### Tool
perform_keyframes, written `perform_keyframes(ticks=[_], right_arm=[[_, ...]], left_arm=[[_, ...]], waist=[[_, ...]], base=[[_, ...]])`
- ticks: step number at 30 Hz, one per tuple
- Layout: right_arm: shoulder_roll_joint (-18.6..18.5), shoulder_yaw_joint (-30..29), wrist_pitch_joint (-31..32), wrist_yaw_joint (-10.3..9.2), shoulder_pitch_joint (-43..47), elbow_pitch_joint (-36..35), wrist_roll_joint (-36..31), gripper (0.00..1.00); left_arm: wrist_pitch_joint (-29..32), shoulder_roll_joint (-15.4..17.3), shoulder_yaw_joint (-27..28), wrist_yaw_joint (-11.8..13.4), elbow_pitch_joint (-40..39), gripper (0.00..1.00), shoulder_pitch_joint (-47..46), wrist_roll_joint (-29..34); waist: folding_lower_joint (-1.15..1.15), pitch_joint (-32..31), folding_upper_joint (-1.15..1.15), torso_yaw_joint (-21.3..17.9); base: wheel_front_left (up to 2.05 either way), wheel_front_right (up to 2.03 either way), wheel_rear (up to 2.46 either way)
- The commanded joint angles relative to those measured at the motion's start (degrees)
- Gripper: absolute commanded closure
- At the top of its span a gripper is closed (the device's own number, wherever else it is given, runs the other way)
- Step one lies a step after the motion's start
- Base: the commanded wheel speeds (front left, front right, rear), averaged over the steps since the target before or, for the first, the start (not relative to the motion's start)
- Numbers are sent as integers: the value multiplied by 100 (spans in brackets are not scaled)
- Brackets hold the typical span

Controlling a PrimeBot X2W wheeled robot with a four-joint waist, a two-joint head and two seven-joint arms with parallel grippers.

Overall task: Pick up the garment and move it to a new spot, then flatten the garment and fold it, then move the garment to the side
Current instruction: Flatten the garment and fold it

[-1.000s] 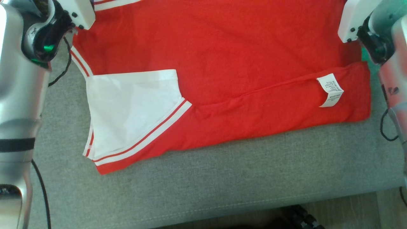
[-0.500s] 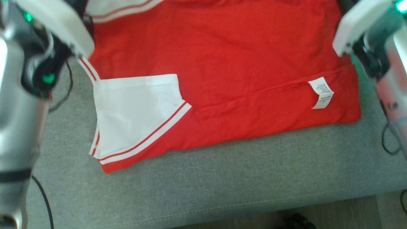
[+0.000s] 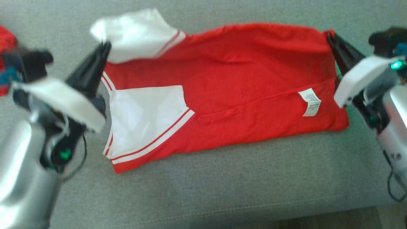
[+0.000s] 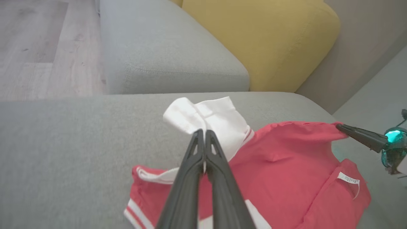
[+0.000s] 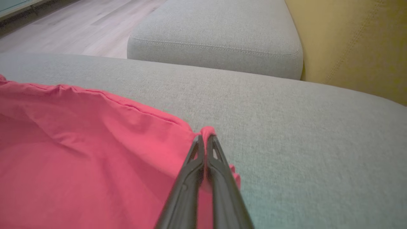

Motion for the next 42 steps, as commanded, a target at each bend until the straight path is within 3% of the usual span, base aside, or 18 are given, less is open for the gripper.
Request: perform_keyframes(ticks=[1, 11, 18, 19, 20, 21, 22, 23, 33, 42], right_arm=[[-139, -73, -73, 37, 175, -234, 38, 100], [-72, -672, -114, 37, 949, -545, -167, 100], [43, -1078, -82, 37, 1461, -717, -394, 100], [56, -1122, -80, 37, 1528, -752, -428, 100], [67, -1180, -87, 37, 1589, -783, -475, 91], [87, -1250, -114, 37, 1649, -814, -530, 66], [111, -1300, -138, 37, 1718, -847, -581, 35], [134, -1342, -160, 37, 1790, -883, -632, 0], [484, -2138, -419, 37, 2716, -1392, -1046, 0], [844, -2740, -139, 37, 3350, -2193, -1337, 0]], left_arm=[[-131, 211, 285, 57, -283, 100, 30, -32], [-671, -12, 220, 203, -771, 100, 1240, -114], [-880, -232, 83, 220, -704, 100, 1764, -236], [-912, -266, 64, 215, -649, 91, 1792, -244], [-945, -312, 49, 210, -595, 59, 1817, -266], [-997, -349, 43, 206, -537, 21, 1832, -269], [-1043, -373, 27, 193, -470, 0, 1848, -260], [-1085, -407, 15, 185, -408, 0, 1870, -267], [-1707, -561, 158, 297, -307, 0, 2363, -250], [-2064, -567, 170, 525, -438, 0, 2489, 159]], waist=[[1, -102, -1, 27], [1, -413, -1, 124], [1, -529, -1, 215], [1, -536, -1, 220], [1, -540, -1, 222], [1, -545, -1, 221], [1, -551, -1, 216], [1, -557, -1, 210], [1, -704, -1, 165], [1, -902, -1, 236]], base=[[0, 0, 0], [0, 0, 0], [0, 0, 0], [0, 0, 0], [0, 0, 0], [0, 0, 0], [0, 0, 0], [0, 0, 0], [0, 0, 0], [0, 0, 0]])
